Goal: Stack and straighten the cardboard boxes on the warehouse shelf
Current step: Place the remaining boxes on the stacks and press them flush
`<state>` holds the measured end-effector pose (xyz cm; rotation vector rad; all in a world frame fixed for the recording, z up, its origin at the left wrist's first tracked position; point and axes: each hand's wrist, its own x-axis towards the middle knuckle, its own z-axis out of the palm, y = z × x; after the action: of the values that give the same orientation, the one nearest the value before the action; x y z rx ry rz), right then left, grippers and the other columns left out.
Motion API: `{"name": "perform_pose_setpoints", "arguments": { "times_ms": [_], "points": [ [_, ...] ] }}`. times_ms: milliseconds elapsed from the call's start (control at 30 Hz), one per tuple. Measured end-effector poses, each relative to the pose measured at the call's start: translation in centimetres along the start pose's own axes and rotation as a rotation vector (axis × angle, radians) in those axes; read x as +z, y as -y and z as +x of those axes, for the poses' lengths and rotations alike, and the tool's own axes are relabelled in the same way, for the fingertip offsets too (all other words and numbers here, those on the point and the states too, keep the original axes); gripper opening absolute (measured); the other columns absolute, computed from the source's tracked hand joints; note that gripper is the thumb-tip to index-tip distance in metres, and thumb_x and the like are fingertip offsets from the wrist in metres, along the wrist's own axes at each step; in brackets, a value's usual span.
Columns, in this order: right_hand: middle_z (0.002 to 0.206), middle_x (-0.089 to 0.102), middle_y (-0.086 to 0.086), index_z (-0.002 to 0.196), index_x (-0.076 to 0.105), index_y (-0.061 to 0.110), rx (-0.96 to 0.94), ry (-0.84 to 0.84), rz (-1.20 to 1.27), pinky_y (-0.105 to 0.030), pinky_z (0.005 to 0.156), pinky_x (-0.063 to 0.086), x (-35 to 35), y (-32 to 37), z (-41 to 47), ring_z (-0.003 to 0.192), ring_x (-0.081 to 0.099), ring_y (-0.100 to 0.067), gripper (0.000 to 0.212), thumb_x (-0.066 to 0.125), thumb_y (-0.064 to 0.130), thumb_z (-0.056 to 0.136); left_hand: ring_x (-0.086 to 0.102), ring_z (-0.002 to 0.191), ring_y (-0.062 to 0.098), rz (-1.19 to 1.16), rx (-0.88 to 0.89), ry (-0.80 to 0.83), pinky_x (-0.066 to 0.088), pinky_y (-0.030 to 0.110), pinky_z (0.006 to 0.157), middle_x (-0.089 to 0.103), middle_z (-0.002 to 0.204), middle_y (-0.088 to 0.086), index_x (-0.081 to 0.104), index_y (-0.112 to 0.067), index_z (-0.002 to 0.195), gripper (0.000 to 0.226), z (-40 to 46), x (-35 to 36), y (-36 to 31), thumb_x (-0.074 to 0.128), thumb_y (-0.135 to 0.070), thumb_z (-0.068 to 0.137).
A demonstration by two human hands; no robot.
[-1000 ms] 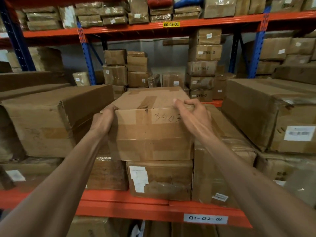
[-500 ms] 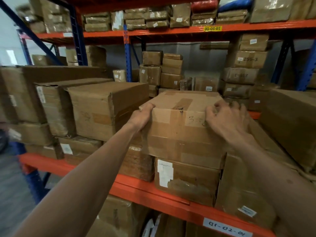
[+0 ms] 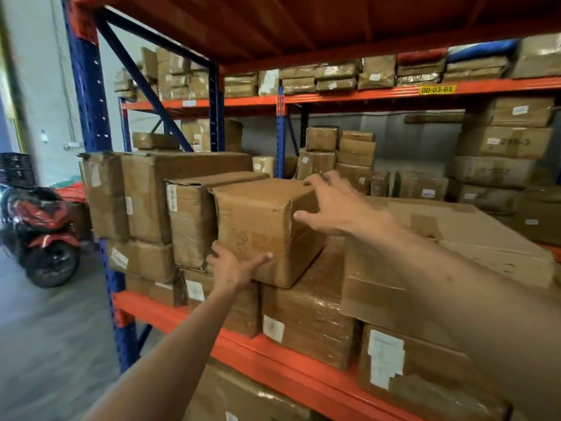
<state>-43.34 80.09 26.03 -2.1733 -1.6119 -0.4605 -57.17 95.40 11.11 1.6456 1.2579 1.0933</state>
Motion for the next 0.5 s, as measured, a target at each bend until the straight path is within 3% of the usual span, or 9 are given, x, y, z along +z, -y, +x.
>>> {"name": "perform_pose_setpoints", "arguments": {
  "times_ms": [100, 233, 367, 500],
  "points": [
    [0.156, 0.021, -0.016, 0.153, 0.025, 0.030, -0.001, 0.036, -0.054, -0.055, 0.108, 0.035, 3.6, 4.9, 3.8, 0.138, 0.033, -0.040, 0.085, 0.067, 0.058, 0.085, 0.036, 0.144, 0.037, -0.105, -0.042, 0.180, 0.037, 0.053, 0.115, 0.031, 0.159, 0.020, -0.004, -0.010, 0.156, 0.164, 4.7, -2.1, 3.5, 0.088, -0.077, 0.039],
    [0.163, 0.000, -0.016, 0.155, 0.016, 0.039, 0.192, 0.107, -0.030, -0.065, 0.111, 0.025, 7.6, 8.0, 8.1, 0.141, 0.021, -0.053, 0.091, 0.062, 0.070, 0.082, 0.055, 0.129, 0.025, -0.166, -0.014, 0.366, 0.047, 0.049, 0.109, 0.058, 0.142, 0.007, 0.031, -0.011, 0.152, 0.144, 10.2, -3.7, 6.1, 0.088, -0.079, 0.038],
    [0.163, 0.011, -0.017, 0.157, 0.018, 0.039, 0.312, 0.138, -0.116, -0.060, 0.112, 0.027, 9.4, 7.2, 9.3, 0.142, 0.025, -0.048, 0.090, 0.046, 0.081, 0.083, 0.051, 0.132, 0.028, -0.198, -0.074, 0.448, 0.044, 0.049, 0.110, 0.054, 0.145, 0.006, 0.033, -0.012, 0.152, 0.144, 13.1, -2.9, 6.7, 0.083, -0.085, 0.038],
    [0.161, 0.021, -0.015, 0.155, 0.021, 0.036, 0.350, 0.056, -0.092, -0.053, 0.108, 0.036, 10.4, 6.3, 8.3, 0.135, 0.040, -0.042, 0.085, 0.037, 0.082, 0.086, 0.036, 0.143, 0.033, -0.215, -0.203, 0.501, 0.039, 0.054, 0.113, 0.031, 0.160, 0.007, 0.008, -0.027, 0.158, 0.168, 15.2, -0.4, 5.4, 0.077, -0.093, 0.020]
  ]
}}
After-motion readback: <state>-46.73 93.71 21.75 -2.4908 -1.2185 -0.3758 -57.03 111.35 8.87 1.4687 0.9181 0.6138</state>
